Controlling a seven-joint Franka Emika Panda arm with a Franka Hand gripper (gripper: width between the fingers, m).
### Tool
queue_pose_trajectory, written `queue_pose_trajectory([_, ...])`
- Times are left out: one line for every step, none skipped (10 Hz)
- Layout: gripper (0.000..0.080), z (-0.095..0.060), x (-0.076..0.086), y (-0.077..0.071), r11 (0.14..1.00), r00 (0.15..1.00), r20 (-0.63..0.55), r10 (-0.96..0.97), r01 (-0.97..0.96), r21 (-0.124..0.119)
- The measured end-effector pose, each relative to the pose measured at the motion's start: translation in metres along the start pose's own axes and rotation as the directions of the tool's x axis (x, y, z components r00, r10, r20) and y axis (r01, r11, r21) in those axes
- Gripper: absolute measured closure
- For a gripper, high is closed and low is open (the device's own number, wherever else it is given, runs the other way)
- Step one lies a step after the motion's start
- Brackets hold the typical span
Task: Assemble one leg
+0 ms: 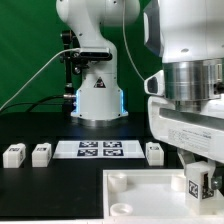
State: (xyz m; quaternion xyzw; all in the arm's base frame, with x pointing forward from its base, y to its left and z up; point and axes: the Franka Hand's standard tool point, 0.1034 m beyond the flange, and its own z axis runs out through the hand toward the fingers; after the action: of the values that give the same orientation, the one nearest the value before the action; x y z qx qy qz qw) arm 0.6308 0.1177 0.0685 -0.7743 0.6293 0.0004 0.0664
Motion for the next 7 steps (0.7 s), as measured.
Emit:
queue_pose_trajectory([0.0504,0.0006,-0.0013,-0.0007,0.989,0.989,0.01,0.147,-0.147,-0.002])
queue_pose_trajectory([0.0504,0.0013,-0.0044,-0.0011,0.946,0.945,0.028,0.326,-0.326,-0.004])
queue_pose_trajectory([0.0504,0.0014,-0.0042,-0.0009,0.896,0.896,0.024,0.443,-0.443,-0.006])
queue_pose_trajectory([0.0504,0.0014,-0.0032,-0.0009,0.855,0.855,0.021,0.518,-0.518,-0.006])
queue_pose_trajectory([0.0504,0.0011,-0.0019,-0.0008,0.823,0.823,0.016,0.568,-0.568,-0.005])
queue_pose_trajectory([0.0504,0.0008,-0.0013,-0.0004,0.822,0.822,0.01,0.57,-0.57,-0.003])
queue_pose_trajectory([0.0504,0.0009,-0.0008,0.0001,0.838,0.838,0.009,0.545,-0.545,-0.002])
